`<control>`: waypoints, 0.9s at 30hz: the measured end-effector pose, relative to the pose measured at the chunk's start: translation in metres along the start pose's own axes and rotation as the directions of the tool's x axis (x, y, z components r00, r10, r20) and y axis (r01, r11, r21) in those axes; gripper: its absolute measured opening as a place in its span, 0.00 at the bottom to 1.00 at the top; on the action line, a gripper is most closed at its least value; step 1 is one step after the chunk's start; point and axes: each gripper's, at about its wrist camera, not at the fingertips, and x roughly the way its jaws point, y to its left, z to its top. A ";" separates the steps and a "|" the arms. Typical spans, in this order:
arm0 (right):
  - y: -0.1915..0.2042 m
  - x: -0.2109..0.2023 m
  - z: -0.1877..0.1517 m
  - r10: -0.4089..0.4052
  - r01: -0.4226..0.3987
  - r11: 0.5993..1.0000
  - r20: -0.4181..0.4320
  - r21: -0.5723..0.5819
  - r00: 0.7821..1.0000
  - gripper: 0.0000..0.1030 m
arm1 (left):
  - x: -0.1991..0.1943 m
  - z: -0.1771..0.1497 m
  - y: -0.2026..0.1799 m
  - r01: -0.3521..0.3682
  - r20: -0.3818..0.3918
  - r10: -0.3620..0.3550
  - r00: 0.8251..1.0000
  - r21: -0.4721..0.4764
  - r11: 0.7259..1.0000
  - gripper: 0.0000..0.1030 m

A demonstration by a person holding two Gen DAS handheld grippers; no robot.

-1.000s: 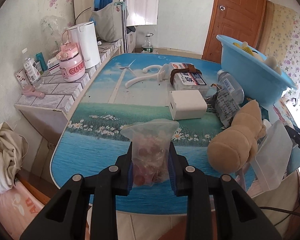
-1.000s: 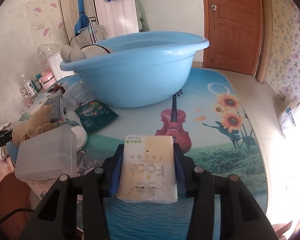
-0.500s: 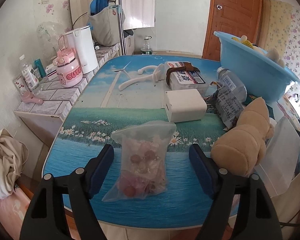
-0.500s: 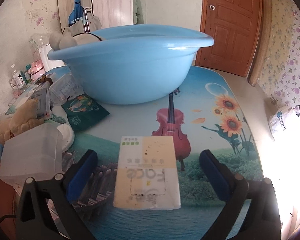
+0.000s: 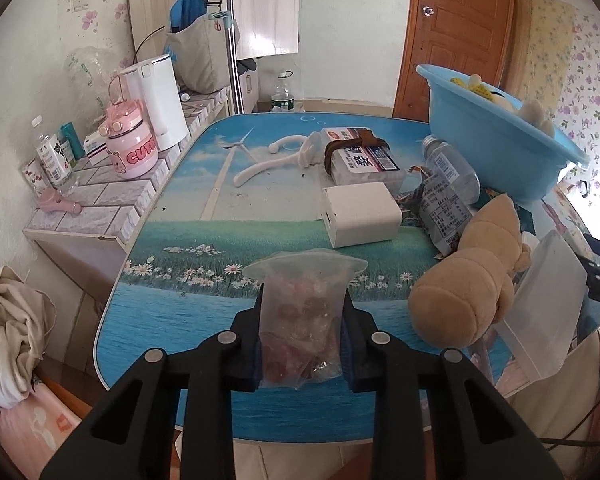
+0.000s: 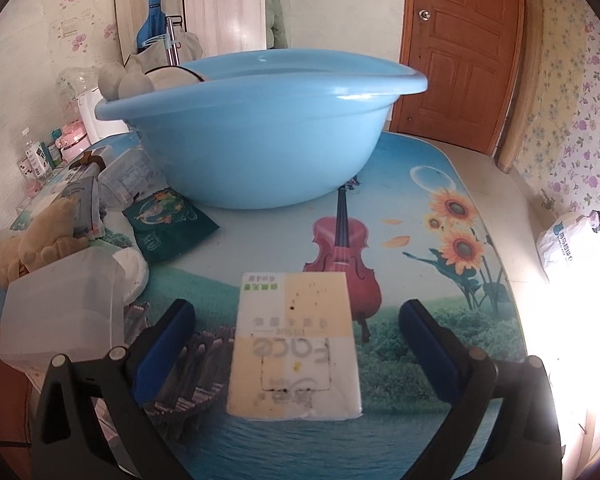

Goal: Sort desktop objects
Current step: 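Hold the candy bag in left tool while right aligns over the white Face box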

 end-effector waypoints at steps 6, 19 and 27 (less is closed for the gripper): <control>0.000 0.000 0.000 0.000 0.000 1.000 0.000 0.001 1.000 1.00 | -0.005 0.007 -0.003 -0.008 0.002 0.008 1.000 0.006 1.000 0.26; 0.000 -0.001 0.000 -0.003 0.003 1.000 0.000 0.003 1.000 1.00 | -0.013 0.010 0.008 -0.012 0.015 0.012 1.000 -0.020 1.000 0.26; 0.000 -0.001 0.001 -0.003 0.003 1.000 0.000 0.003 1.000 1.00 | -0.015 0.010 0.010 -0.004 0.024 0.004 1.000 -0.031 1.000 0.26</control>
